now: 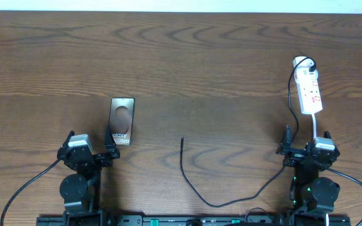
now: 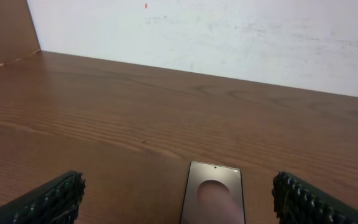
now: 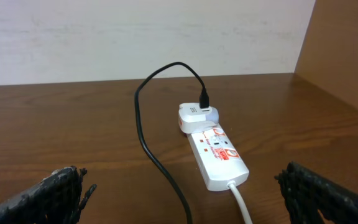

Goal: Plug charger to phone and switch on socket

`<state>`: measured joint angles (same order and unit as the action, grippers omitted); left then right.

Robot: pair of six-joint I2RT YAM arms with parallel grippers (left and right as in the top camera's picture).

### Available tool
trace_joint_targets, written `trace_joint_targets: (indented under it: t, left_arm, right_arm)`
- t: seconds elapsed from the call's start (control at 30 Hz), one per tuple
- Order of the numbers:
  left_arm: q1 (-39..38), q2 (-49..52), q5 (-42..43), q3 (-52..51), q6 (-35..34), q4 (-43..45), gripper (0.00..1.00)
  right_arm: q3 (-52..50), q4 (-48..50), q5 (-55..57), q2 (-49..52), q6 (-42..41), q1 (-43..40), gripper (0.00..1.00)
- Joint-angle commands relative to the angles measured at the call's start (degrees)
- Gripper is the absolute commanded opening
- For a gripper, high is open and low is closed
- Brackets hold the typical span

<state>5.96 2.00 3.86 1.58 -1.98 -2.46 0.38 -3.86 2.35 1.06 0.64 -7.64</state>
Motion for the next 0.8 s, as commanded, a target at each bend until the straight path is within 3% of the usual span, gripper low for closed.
trace_joint_targets:
  t: [0.0, 0.77]
  left_arm:
    - [0.3, 0.1, -0.3, -1.4, -0.7, -1.3, 0.97]
    - [0.3, 0.1, -0.3, 0.7, -0.7, 1.1, 0.97]
  right_arm:
    - [-0.1, -0.2, 0.5, 0.1, 0.5, 0.1, 0.99]
    - [-0.1, -0.2, 0.5, 0.1, 0.5, 0.1, 0.99]
